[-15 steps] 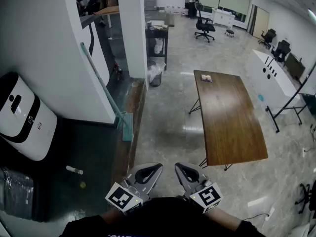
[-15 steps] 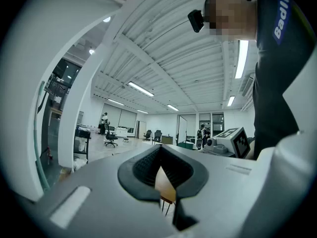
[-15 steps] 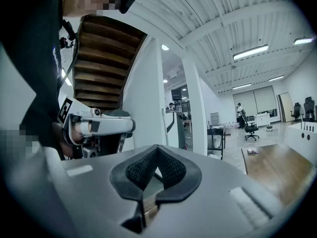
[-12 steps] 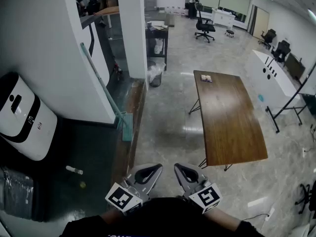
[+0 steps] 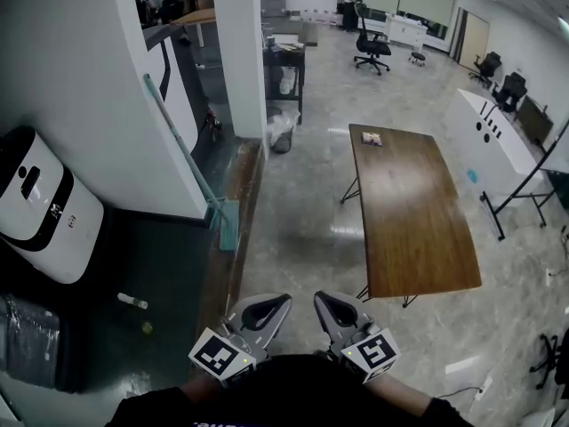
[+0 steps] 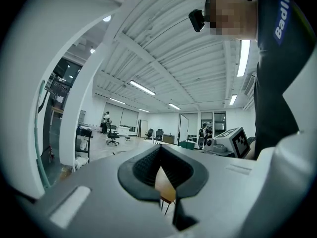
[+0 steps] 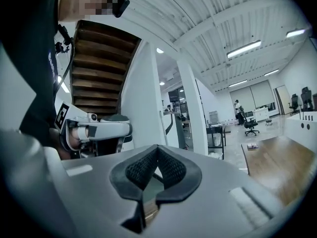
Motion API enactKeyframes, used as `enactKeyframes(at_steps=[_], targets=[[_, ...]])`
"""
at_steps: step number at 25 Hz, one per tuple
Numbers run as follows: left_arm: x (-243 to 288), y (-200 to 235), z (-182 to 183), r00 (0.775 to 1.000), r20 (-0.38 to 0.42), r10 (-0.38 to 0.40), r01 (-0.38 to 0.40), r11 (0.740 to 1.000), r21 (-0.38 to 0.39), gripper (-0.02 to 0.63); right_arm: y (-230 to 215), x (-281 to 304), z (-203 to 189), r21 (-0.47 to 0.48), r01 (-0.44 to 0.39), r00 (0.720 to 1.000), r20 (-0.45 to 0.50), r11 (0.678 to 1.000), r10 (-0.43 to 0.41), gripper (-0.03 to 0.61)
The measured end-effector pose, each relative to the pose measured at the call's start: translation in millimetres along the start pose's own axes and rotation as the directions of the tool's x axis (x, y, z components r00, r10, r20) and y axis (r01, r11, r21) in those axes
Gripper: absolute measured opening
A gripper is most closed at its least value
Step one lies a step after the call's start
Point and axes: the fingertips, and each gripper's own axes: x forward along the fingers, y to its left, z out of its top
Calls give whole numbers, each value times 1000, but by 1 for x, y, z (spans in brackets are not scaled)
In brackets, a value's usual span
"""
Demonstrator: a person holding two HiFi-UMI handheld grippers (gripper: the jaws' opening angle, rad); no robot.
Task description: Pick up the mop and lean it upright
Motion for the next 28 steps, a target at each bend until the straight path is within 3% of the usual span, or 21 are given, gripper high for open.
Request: enactKeyframes(at_steps=[13,17,23,28], targets=[[49,-30,-3,996,30,83,-83,997,5,20,-47,-29,-11,42,-85,996,-9,995,86,5],[56,-27,-11,990,-24,139,-140,990,-10,20,-57,-29,-19,59,-122,992,-22,991,123,5],[64,5,-7,984,-24,177,-177,984,-17,20,-70,2,-19,54,-145,988,-37,988,147,5],[67,66,-5,987,-6,162,-162,986,-26,20,-81,60,-18,45,-133,989,-55,990,135,5]])
